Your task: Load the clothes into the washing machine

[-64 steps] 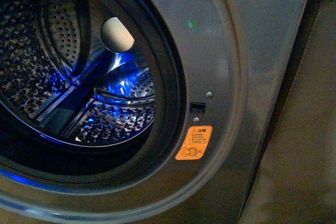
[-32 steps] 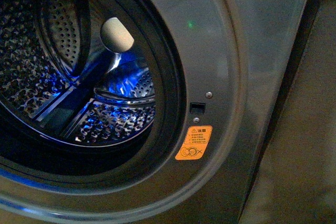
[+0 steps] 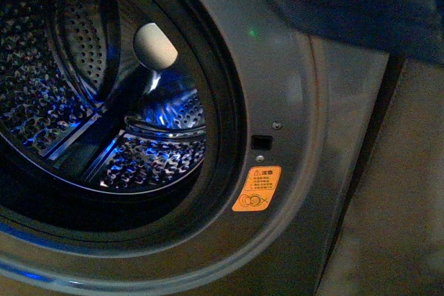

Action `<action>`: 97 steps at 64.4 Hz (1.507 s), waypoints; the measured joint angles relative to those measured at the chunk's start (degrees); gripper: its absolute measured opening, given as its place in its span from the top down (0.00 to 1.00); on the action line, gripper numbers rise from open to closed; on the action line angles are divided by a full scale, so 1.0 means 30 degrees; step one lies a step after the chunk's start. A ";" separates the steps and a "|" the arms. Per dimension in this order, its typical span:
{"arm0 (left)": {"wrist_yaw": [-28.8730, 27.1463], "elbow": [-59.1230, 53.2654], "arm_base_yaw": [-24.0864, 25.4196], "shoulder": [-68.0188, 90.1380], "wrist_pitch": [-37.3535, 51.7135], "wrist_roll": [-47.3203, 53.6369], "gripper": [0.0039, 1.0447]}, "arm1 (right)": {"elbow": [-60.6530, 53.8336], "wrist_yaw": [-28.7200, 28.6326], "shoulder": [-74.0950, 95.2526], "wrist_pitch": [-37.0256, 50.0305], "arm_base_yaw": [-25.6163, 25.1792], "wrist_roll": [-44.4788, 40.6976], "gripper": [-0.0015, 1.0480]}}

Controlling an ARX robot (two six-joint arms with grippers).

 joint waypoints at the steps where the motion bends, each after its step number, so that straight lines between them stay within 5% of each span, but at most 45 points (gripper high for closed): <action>1: 0.0182 -0.0262 0.0233 -0.0175 0.0117 0.0087 0.89 | -0.1224 0.1129 -0.0539 0.0903 0.0138 -0.0233 0.07; 9: 0.1836 -0.2062 0.1894 -0.0765 0.0736 0.0291 0.89 | -0.9063 0.3730 -0.4823 0.4138 0.0576 -0.0189 0.07; 26: 0.3789 -0.4583 0.3738 -0.0066 0.2259 0.0503 0.89 | -1.9438 0.3162 -1.1934 0.2586 0.1224 0.4226 0.07; 51: 0.3628 -0.5617 0.5158 0.1967 0.4342 0.0532 0.89 | -2.2986 -0.0146 -1.5613 0.3891 0.2885 1.1205 0.07; 69: 0.3898 -0.6666 0.5391 0.3606 0.5938 0.0568 0.89 | -2.4698 0.7249 -1.5387 0.3446 0.0772 0.8364 0.07; 87: 0.3104 -0.7956 0.5224 0.5304 0.6360 0.0765 0.89 | -2.6571 0.8706 -1.6007 0.3781 -0.0015 0.7708 0.07; 97: 0.2805 -0.8276 0.5144 0.5960 0.6674 0.0962 0.89 | -2.9274 0.8298 -1.7150 0.6455 -0.1253 0.4073 0.27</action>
